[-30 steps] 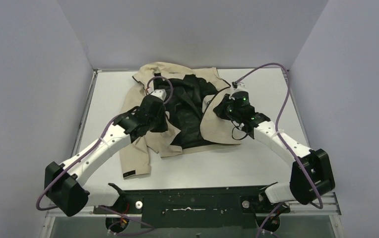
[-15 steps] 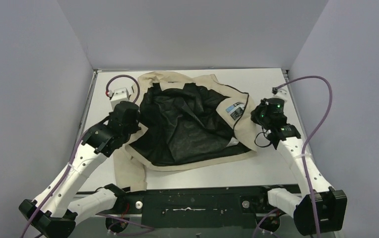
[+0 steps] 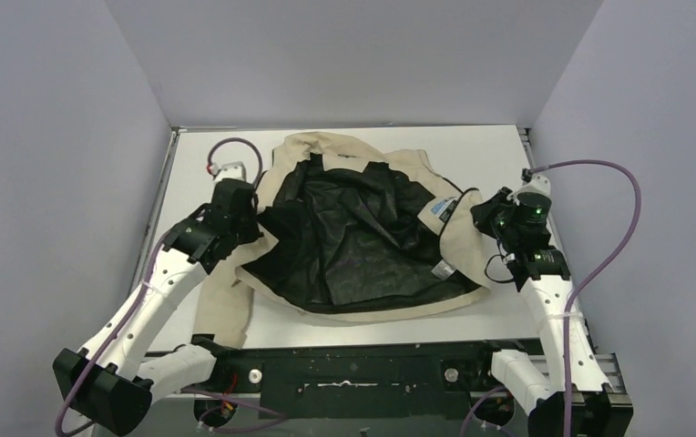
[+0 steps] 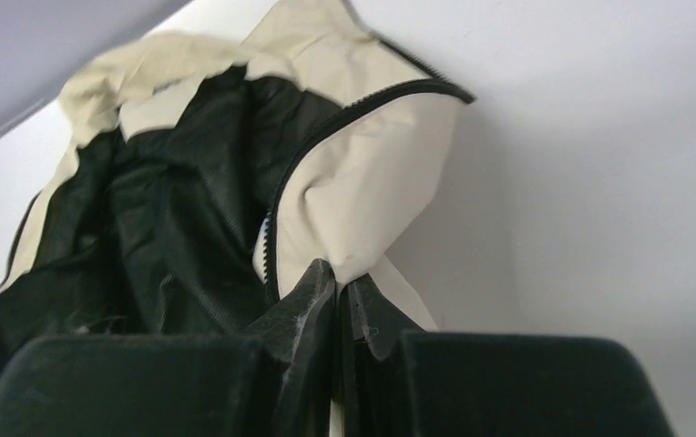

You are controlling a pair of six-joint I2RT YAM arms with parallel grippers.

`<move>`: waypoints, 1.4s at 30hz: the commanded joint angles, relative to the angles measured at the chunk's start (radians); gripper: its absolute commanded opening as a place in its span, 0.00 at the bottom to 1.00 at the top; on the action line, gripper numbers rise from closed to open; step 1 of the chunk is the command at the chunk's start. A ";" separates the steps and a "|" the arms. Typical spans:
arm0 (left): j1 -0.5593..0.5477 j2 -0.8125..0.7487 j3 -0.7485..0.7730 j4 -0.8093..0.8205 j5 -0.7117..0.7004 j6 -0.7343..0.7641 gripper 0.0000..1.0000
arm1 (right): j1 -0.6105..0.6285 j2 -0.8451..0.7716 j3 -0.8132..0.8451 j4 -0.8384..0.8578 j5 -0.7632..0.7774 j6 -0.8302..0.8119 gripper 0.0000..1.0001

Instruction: Zip up the jacket

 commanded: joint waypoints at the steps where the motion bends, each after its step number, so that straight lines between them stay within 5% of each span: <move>1: -0.149 -0.018 -0.024 0.085 0.201 0.008 0.00 | 0.018 0.039 -0.033 0.102 -0.286 0.016 0.00; 9: -0.373 -0.001 -0.151 0.170 0.421 -0.137 0.00 | 0.257 0.112 -0.059 0.145 -0.368 0.020 0.00; 18: -0.618 0.182 -0.304 0.451 0.599 -0.290 0.00 | 0.298 0.141 -0.121 0.187 -0.468 0.027 0.00; 25: -0.636 0.371 -0.400 0.589 0.641 -0.315 0.00 | 0.343 0.180 -0.190 0.195 -0.448 0.008 0.00; 32: -0.609 0.555 -0.363 0.600 0.525 -0.323 0.00 | 0.354 0.295 -0.253 0.250 -0.294 -0.007 0.00; 42: -0.392 0.623 -0.298 0.529 0.426 -0.183 0.00 | 0.370 0.539 -0.156 0.368 -0.026 0.020 0.00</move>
